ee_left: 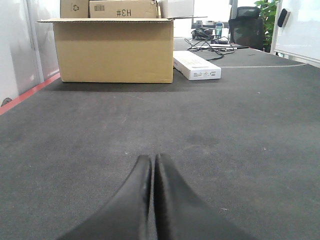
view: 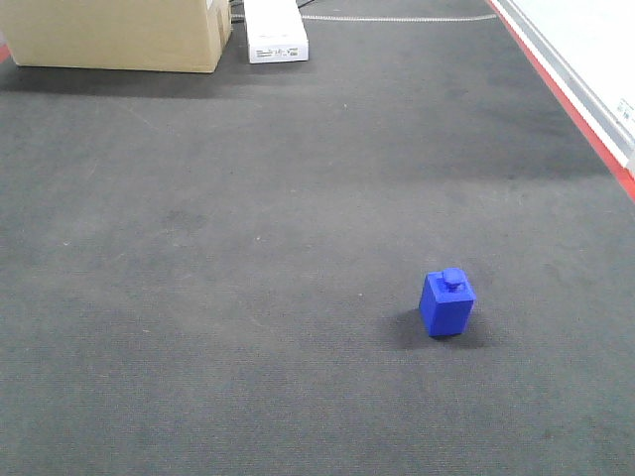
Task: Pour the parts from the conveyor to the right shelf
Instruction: 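Move the right gripper toward the blue block on the conveyor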
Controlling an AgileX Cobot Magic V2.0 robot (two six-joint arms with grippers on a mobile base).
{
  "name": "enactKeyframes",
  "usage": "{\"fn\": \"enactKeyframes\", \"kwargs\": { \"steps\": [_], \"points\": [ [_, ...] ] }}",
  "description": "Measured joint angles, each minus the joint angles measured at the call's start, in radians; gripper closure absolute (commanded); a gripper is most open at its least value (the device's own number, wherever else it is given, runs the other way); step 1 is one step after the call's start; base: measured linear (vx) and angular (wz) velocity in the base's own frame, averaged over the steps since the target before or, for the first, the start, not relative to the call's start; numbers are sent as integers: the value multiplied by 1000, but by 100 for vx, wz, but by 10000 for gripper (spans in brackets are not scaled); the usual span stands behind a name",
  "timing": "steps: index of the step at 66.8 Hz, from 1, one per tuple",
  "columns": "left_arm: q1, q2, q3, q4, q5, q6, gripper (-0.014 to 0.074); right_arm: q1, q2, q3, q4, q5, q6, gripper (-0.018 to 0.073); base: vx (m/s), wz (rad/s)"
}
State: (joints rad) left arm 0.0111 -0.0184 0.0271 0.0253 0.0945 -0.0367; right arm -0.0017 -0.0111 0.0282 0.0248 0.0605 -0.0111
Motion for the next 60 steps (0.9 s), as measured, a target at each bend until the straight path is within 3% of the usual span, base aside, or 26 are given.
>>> {"fn": "enactKeyframes", "kwargs": {
  "steps": [37, 48, 60],
  "points": [
    [0, 0, 0, 0, 0, 0, 603, 0, 0, -7, 15, -4, 16, 568, 0, 0],
    [0, 0, 0, 0, 0, 0, 603, 0, 15, -140, 11, 103, -17, 568, 0, 0],
    [0, 0, 0, 0, 0, 0, 603, 0, 206, -345, -7, 252, -35, 568, 0, 0]
  ]
}}
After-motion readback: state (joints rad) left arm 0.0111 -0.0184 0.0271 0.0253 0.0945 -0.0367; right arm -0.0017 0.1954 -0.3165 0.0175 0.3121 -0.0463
